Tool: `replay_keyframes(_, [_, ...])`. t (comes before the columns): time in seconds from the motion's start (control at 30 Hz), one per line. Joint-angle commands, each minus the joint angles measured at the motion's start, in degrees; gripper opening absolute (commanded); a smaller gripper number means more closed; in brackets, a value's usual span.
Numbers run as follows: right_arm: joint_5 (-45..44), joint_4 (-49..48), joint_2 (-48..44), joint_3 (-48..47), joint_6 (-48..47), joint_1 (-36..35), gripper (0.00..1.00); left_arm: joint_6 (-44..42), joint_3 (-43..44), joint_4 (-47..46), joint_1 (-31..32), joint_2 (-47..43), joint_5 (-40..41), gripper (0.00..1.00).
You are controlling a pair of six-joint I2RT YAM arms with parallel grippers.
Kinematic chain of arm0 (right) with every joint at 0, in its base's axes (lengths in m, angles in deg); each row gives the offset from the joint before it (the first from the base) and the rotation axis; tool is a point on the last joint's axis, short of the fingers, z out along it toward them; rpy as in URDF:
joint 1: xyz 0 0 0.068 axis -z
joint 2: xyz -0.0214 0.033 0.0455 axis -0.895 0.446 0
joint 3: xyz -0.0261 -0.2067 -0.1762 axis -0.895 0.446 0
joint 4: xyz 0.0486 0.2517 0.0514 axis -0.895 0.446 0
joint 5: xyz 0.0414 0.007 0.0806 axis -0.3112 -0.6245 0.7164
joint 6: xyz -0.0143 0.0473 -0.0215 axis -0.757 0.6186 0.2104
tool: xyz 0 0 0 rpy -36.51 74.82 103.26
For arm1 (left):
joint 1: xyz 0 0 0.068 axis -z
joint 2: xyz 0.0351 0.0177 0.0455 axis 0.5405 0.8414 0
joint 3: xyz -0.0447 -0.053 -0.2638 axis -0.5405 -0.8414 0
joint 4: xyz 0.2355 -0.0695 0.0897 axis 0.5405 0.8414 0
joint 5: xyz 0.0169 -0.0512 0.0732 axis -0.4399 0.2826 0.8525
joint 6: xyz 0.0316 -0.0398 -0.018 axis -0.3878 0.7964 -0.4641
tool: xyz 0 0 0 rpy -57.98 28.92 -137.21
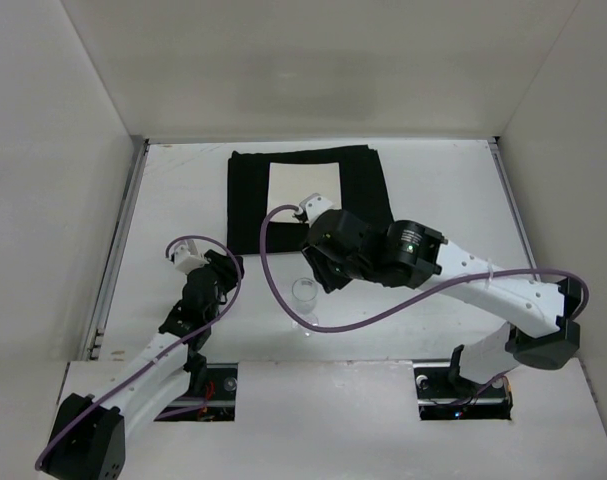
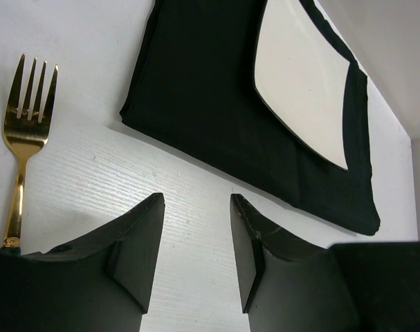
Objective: Set the dinner table for one person
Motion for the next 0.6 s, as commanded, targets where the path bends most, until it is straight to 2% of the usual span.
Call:
replay_keyframes(0.0, [0.03,-0.49,1.16,-3.07,-1.89,-0.28,0.39,-0.31,0.47,-1.97,0.13,0.14,0.47,0.41])
replay_keyframes(0.57, [1.87,-2.51,6.26,-2.46,-3.39,-0.55,0.37,-0.31,0.47,-1.71,-0.22,-0.21,0.39,0.41])
